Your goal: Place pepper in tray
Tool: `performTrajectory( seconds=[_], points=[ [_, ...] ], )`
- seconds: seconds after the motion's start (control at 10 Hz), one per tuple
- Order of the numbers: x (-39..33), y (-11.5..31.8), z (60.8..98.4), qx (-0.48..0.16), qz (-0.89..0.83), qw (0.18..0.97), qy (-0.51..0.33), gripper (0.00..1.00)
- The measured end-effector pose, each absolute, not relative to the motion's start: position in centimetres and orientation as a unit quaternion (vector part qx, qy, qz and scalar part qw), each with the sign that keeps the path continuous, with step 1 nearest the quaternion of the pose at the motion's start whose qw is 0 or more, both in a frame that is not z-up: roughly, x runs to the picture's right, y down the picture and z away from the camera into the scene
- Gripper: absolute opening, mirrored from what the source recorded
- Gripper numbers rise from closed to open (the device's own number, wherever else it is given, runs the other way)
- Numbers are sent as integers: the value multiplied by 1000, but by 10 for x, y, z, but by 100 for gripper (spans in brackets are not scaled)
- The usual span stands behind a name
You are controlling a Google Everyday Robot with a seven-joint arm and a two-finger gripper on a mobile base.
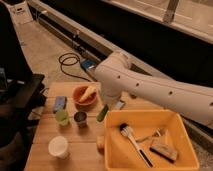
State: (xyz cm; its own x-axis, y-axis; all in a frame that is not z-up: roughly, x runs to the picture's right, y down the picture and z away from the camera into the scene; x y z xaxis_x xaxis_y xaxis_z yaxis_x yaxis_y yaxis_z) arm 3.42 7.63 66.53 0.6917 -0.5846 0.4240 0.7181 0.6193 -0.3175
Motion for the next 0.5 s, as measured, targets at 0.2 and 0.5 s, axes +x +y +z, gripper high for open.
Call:
performTrajectory(
  seconds=[0.2,0.5],
  points=[
    [77,82,670,-242,-321,906,-130,0],
    [156,106,686,-260,-213,935,-110,0]
  ],
)
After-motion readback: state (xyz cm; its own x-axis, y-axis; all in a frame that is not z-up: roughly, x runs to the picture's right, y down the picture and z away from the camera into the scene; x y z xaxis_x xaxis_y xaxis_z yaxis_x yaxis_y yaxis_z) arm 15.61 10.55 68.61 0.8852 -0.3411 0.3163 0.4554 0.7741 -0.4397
